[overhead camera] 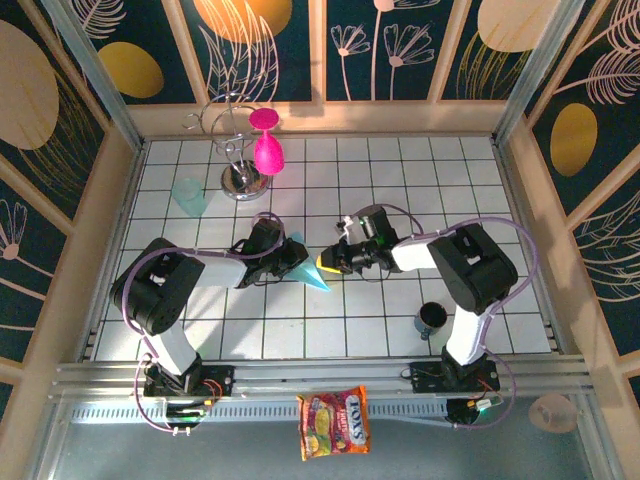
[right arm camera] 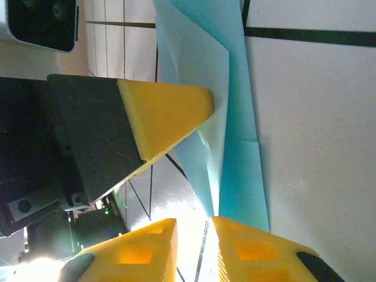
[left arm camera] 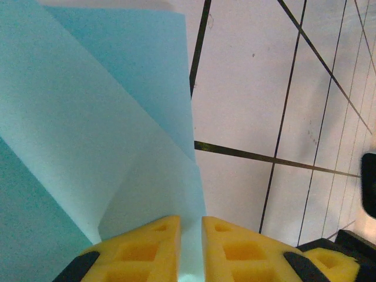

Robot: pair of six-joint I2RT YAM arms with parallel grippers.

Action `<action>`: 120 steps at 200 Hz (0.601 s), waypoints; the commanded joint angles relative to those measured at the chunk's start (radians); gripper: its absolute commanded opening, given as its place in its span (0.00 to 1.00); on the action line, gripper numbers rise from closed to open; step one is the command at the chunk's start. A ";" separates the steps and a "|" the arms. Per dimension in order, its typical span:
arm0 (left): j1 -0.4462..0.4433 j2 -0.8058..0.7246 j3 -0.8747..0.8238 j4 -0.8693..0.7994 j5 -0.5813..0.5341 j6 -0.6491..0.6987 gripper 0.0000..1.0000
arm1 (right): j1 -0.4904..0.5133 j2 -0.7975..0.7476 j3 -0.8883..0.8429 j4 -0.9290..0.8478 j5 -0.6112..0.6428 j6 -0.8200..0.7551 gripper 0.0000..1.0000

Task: Fold a paper plane with a square sheet of paper (pick it up from the middle)
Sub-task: Fourth fold the wing at the center of the table.

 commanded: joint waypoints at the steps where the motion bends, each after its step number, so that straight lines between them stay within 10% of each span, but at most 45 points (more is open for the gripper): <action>1: 0.006 0.018 0.017 0.009 0.013 0.017 0.18 | 0.024 -0.032 0.014 -0.049 0.035 -0.066 0.20; 120: 0.006 0.026 0.028 0.013 0.021 0.020 0.19 | 0.073 0.042 0.075 -0.161 0.132 -0.133 0.17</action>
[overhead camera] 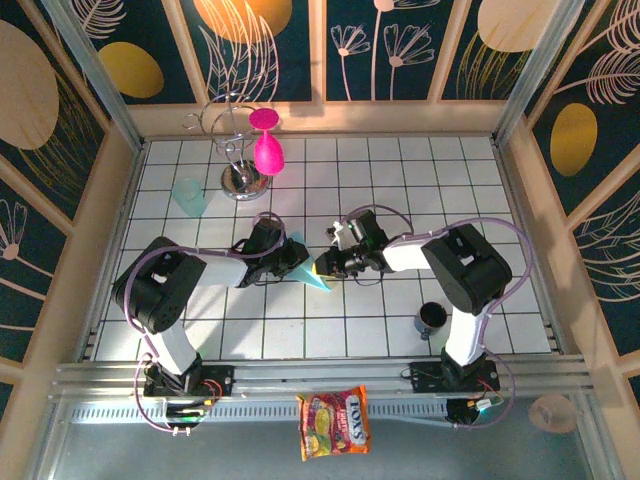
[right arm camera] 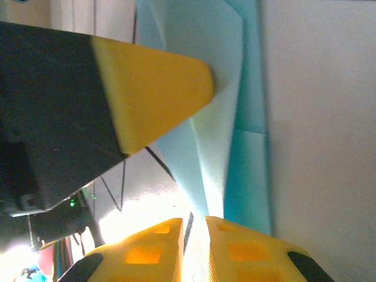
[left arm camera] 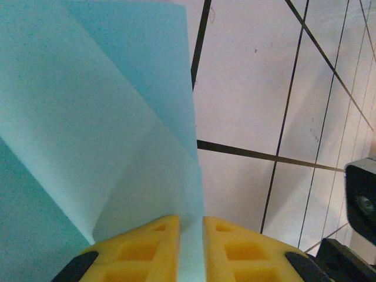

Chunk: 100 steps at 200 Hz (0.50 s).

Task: Fold a paper plane with a square sheet of paper (pick it up from the middle)
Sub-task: Fourth fold the wing at the center of the table.

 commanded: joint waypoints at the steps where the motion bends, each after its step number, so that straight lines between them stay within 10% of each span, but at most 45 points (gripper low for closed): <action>1: 0.005 0.013 0.020 0.013 0.007 0.016 0.19 | 0.005 0.015 0.027 -0.045 0.050 -0.033 0.17; 100: 0.007 0.013 0.025 0.001 -0.001 0.018 0.19 | 0.005 0.018 0.030 -0.057 0.089 -0.039 0.17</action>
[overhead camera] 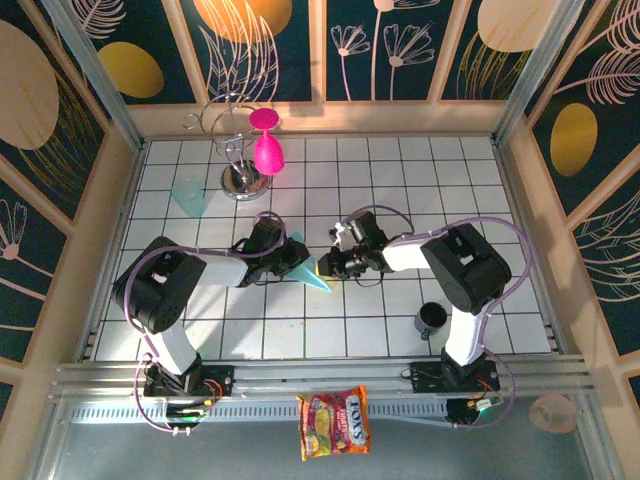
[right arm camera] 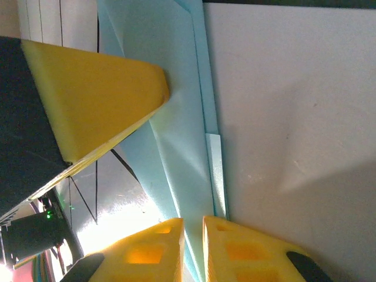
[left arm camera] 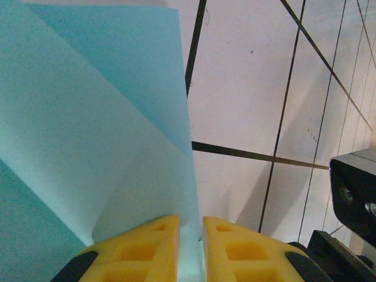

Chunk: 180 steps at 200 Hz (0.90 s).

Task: Fold a paper plane with a square sheet of paper (pick it up from the middle)
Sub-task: Fourth fold the wing at the center of the table.

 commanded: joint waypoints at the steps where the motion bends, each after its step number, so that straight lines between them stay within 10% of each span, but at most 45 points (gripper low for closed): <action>1: 0.006 0.012 0.022 0.002 -0.001 0.015 0.19 | 0.004 0.016 0.026 -0.020 0.022 -0.024 0.17; 180: 0.006 0.056 0.049 -0.085 -0.036 0.012 0.19 | -0.021 -0.120 -0.016 -0.003 0.112 -0.003 0.20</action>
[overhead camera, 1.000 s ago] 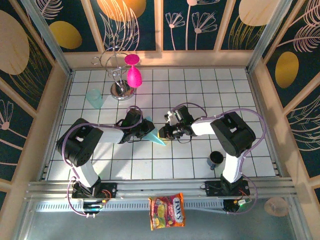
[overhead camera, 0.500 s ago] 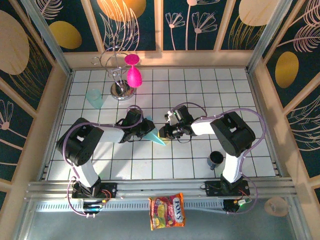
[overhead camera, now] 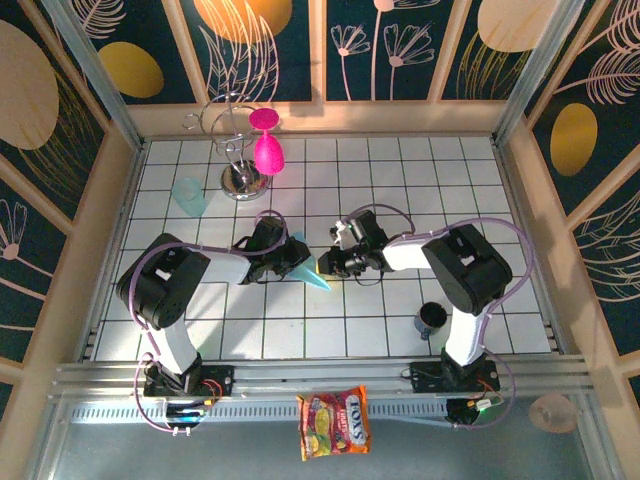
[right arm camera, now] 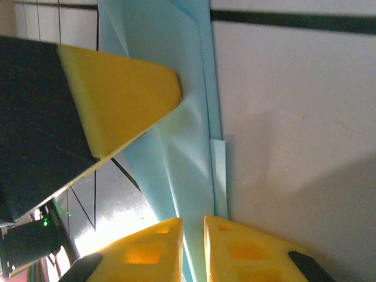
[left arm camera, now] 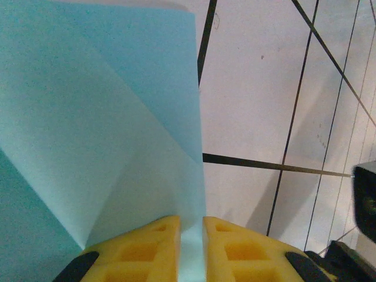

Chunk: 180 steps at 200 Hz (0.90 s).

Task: Fold a paper plane with a square sheet of paper (pick it up from the middle)
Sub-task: Fourth fold the wing at the center of the table.

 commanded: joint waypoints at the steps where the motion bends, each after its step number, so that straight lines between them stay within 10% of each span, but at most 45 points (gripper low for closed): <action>1: 0.006 0.022 0.017 -0.062 -0.031 0.012 0.19 | -0.017 -0.099 -0.016 0.000 0.082 -0.010 0.20; 80: 0.006 0.025 0.024 -0.065 -0.030 0.004 0.19 | 0.103 -0.048 0.086 -0.192 0.309 -0.162 0.42; 180: 0.006 0.013 0.032 -0.063 -0.016 0.005 0.19 | 0.113 0.027 0.096 -0.204 0.274 -0.183 0.33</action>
